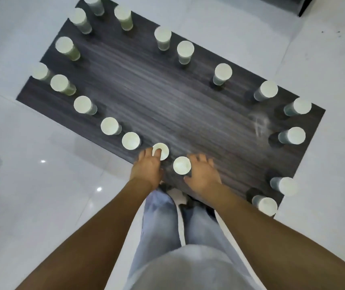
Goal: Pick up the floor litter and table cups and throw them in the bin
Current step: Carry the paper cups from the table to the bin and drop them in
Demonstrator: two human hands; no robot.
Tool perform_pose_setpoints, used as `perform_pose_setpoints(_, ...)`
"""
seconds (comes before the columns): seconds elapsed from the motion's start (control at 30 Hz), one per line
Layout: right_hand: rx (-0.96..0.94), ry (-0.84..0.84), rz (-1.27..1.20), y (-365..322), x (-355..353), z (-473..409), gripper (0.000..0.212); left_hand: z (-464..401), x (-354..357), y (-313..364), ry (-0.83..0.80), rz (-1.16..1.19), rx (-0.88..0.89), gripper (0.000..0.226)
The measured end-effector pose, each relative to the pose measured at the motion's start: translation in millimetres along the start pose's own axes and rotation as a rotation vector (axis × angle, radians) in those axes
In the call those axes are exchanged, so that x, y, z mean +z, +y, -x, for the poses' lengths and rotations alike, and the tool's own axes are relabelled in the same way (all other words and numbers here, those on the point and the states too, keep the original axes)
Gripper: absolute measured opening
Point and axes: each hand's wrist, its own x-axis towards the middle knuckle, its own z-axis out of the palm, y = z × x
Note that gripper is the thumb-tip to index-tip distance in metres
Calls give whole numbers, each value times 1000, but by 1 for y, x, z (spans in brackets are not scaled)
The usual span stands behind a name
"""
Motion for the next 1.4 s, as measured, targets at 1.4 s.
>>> perform_pose_setpoints(1.4, 829, 669, -702, 157, 159, 369, 71, 243, 73, 273, -160, -708, 1076, 51)
